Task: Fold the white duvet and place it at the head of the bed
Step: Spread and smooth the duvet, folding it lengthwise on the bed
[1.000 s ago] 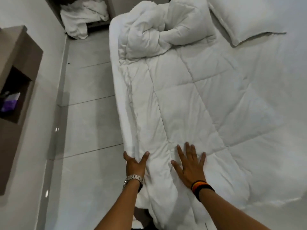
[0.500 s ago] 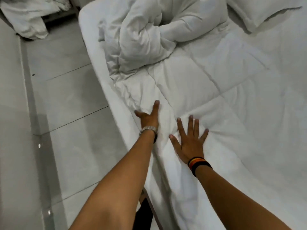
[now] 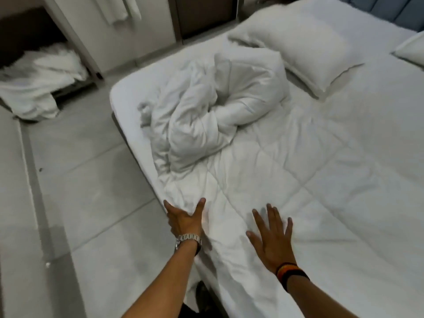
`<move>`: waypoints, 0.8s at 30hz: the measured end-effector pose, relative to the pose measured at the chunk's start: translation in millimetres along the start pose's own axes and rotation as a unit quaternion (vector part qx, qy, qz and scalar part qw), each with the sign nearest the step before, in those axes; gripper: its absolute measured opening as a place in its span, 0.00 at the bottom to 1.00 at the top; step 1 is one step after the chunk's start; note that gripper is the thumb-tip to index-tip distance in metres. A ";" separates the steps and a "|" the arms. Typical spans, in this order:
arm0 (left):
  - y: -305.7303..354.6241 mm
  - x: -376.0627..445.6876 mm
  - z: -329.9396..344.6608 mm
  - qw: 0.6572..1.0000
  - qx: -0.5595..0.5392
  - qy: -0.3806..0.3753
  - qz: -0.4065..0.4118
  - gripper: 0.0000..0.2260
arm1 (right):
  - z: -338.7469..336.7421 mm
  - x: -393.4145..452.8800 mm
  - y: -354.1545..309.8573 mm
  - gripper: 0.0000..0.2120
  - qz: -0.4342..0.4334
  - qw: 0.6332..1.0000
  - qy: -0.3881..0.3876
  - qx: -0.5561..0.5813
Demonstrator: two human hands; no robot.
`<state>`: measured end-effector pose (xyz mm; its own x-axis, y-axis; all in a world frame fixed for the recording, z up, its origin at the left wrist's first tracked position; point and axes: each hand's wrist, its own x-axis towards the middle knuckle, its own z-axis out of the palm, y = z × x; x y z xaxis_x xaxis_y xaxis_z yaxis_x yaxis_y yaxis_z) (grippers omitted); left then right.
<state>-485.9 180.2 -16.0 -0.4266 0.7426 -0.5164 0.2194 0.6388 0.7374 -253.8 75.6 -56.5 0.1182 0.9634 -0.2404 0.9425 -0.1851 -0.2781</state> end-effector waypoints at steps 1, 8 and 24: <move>23.8 16.2 -5.6 0.999 0.009 0.023 0.041 0.66 | -11.0 24.3 -17.3 0.32 -0.003 1.000 0.028 0.012; 187.3 190.0 23.7 0.978 0.102 0.039 0.175 0.77 | -8.3 216.3 -130.4 0.37 0.054 0.993 0.088 0.053; 163.7 301.8 -133.0 0.978 -0.051 -0.199 -0.040 0.64 | -91.6 384.0 -306.1 0.32 0.094 0.966 0.187 0.151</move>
<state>-695.4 482.1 6.7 -0.0582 0.7242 -0.6872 0.1014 0.6891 0.7176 -468.3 519.9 21.5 0.4365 0.8994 0.0242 0.7661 -0.3575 -0.5341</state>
